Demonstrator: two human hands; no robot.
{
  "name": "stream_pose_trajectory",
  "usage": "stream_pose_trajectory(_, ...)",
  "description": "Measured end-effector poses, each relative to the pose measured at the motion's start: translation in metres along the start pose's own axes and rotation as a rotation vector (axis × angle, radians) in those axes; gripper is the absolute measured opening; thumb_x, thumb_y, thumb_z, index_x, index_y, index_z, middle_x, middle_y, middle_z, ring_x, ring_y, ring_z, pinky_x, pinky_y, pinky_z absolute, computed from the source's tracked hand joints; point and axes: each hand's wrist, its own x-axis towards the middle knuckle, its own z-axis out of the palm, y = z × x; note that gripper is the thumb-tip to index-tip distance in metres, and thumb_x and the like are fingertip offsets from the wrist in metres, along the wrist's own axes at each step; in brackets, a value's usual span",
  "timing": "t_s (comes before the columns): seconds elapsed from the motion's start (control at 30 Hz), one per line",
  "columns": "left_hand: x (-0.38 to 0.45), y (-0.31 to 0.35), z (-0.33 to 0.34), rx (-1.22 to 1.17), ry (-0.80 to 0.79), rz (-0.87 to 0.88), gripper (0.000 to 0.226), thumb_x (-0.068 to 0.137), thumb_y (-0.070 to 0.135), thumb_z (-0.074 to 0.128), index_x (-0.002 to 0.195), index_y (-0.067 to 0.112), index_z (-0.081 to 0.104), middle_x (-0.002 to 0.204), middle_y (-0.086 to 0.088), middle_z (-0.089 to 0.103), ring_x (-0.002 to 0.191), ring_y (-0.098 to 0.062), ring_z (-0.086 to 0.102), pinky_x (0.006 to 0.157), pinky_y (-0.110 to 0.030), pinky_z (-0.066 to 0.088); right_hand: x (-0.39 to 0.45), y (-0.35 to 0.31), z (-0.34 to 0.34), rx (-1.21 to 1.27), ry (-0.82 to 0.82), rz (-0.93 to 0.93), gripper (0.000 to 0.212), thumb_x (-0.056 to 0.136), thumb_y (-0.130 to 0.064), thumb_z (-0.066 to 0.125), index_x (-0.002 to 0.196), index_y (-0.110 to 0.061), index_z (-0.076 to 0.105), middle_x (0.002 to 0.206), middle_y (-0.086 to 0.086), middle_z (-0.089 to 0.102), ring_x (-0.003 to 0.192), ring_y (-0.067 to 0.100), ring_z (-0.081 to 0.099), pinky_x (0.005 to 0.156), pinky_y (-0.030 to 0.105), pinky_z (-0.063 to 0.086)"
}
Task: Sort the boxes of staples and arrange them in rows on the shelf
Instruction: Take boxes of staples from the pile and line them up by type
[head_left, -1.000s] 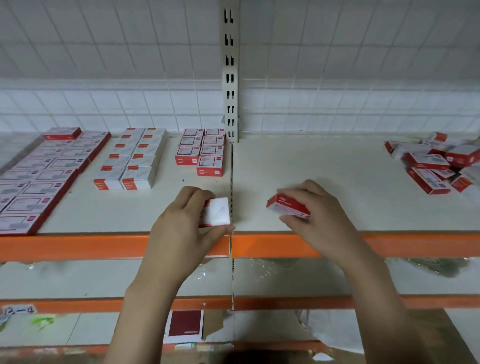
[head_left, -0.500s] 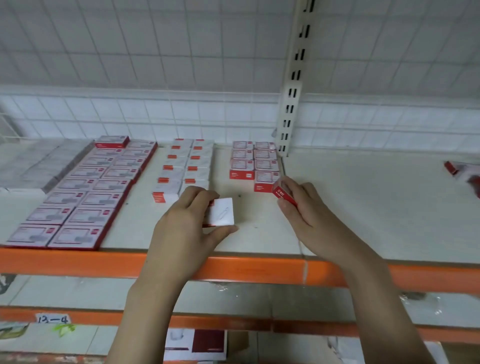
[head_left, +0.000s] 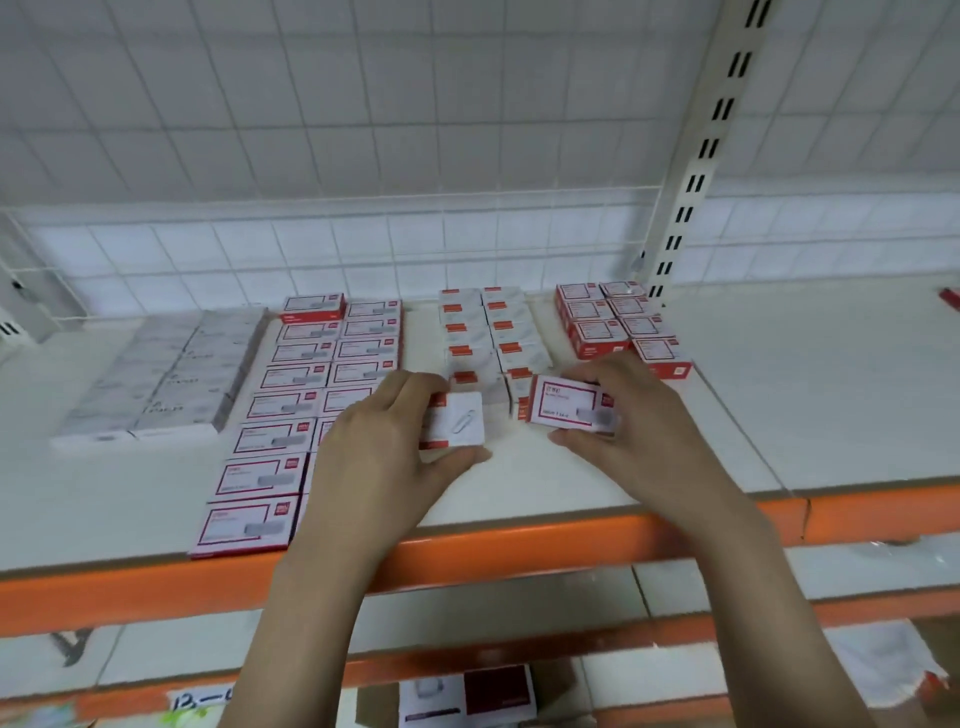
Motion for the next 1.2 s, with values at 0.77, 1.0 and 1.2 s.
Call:
stream_pose_trajectory(0.77,-0.019,0.006,0.047,0.175,-0.031,0.071,0.029,0.073,0.023,0.071,0.1,0.012,0.071,0.103,-0.006,0.066,0.09,-0.033,0.062,0.077,-0.046,0.045,-0.043,0.012,-0.009,-0.046,-0.09,0.098,0.048,0.077,-0.024,0.073,0.121,-0.017,0.055,0.111,-0.007,0.05,0.104,0.011,0.047,0.079,0.008,0.032)
stream_pose_trajectory(1.0,-0.009,0.015,0.053,0.265,-0.006,0.033,0.03,0.07,0.015,0.079,0.098,0.012,0.072,0.105,-0.01,0.066,0.094,-0.038,0.059,0.078,-0.048,0.043,-0.051,0.025,-0.014,-0.041,-0.105,0.096,0.05,0.079,-0.028,0.072,0.124,-0.02,0.053,0.119,-0.006,0.05,0.109,0.008,0.045,0.085,0.006,0.03)
stream_pose_trajectory(1.2,0.002,0.013,0.056,0.299,-0.019,0.009,0.028,0.069,0.014,0.08,0.096,0.01,0.073,0.103,-0.01,0.067,0.092,-0.038,0.06,0.079,-0.049,0.042,-0.049,0.028,-0.016,-0.029,-0.107,0.101,0.05,0.078,-0.027,0.073,0.124,-0.019,0.053,0.117,-0.003,0.051,0.109,0.011,0.046,0.089,0.015,0.035)
